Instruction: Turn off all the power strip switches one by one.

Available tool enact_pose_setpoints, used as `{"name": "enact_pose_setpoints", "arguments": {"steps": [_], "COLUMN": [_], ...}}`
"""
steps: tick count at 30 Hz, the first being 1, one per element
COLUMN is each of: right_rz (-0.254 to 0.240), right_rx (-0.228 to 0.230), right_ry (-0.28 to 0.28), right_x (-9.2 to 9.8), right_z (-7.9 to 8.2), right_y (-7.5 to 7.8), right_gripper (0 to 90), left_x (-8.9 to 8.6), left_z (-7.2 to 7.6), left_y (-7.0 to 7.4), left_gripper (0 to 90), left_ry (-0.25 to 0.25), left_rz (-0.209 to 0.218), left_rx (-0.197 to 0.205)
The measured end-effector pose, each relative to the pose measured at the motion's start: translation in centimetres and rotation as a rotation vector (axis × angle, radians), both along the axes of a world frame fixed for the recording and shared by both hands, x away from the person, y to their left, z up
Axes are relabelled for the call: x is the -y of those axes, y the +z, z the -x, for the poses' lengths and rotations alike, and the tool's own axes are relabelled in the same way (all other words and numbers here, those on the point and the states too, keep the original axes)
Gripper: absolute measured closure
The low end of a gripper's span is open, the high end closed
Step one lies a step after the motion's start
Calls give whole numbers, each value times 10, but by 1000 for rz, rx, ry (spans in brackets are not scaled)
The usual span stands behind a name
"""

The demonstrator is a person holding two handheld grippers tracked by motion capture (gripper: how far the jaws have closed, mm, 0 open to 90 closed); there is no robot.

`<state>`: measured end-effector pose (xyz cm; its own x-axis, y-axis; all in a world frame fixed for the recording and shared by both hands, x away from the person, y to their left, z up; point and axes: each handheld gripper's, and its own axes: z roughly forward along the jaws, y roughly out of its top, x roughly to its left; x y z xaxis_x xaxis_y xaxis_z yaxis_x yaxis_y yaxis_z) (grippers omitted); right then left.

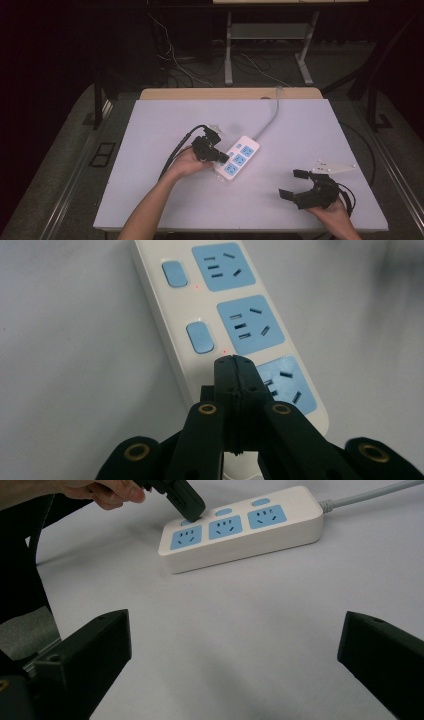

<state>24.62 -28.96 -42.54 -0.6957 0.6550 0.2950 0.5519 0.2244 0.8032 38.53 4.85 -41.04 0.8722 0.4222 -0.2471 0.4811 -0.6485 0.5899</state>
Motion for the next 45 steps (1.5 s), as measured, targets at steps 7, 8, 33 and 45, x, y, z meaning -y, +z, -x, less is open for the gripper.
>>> {"name": "enact_pose_setpoints", "arguments": {"steps": [7,8,33,45], "right_rz": [0,1,-1,2], "right_rx": [0,1,-1,-2], "right_ry": [0,0,2,6], "right_x": [0,0,0,0], "right_z": [-1,-1,-1,-1], "right_y": [0,0,0,-1], "right_gripper": [6,6,6,6], "left_x": [-7,-7,9,17], "left_z": [-1,-1,-18,-22], "left_y": [11,14,29,17], "left_gripper": [893,892,892,892], "left_ry": [5,6,-12,-24], "left_rz": [24,25,-17,-25], "left_rx": [16,22,79,64]}}
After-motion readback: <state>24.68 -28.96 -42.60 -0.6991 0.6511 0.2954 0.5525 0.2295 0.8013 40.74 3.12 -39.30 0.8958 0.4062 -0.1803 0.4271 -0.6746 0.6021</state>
